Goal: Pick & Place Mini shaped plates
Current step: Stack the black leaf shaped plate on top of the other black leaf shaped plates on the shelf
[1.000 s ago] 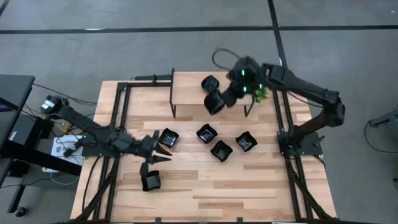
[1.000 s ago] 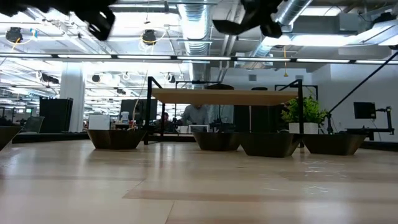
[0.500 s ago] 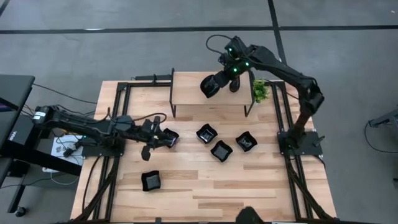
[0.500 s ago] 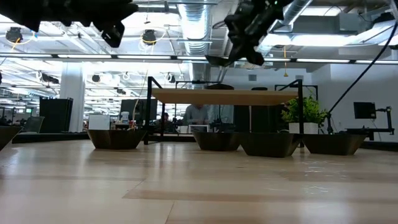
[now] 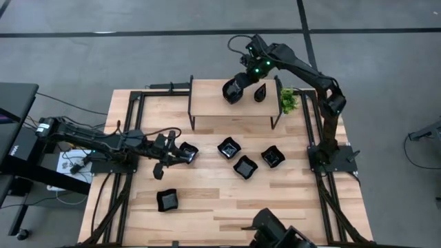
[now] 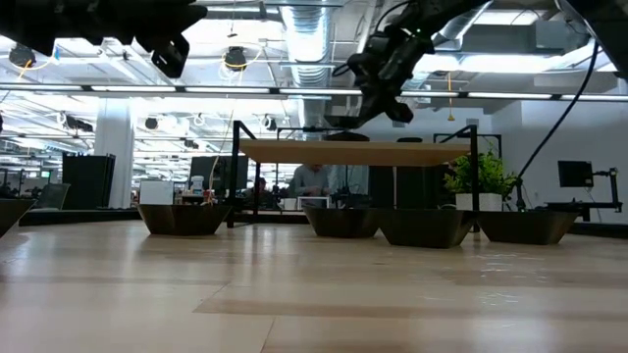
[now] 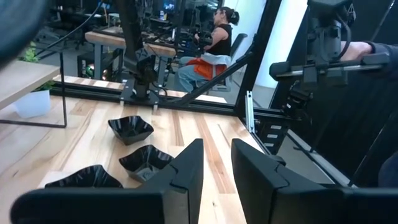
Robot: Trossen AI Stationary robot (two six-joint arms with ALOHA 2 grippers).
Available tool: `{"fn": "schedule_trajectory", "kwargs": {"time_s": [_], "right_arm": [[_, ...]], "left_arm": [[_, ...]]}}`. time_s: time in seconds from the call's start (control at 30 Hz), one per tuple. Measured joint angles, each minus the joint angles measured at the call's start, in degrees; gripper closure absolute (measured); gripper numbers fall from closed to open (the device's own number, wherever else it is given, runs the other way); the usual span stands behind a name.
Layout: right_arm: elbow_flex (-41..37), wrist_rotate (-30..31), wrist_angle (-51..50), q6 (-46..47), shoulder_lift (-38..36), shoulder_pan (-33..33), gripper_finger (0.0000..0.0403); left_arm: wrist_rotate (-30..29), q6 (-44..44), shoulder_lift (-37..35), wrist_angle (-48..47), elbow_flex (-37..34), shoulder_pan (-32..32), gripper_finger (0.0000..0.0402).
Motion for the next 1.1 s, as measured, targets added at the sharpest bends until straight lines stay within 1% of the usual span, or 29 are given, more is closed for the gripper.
{"fn": "schedule_trajectory", "kwargs": {"time_s": [0.37,0.87,1.1], "right_arm": [[-0.1,3.3,-1.6,-1.0,1.0,0.2,0.0403],[-0.1,3.4,-1.0,-4.5,1.0,0.1,0.0403],[-0.1,3.5,0.8,-4.5,1.0,0.1,0.0382]], "left_arm": [[0.0,0.2,0.0,0.3,0.0,0.0,0.0317],[0.0,0.2,0.0,0.6,0.0,0.0,0.0317],[0.0,0.2,0.0,0.7,0.0,0.0,0.0317]]}}
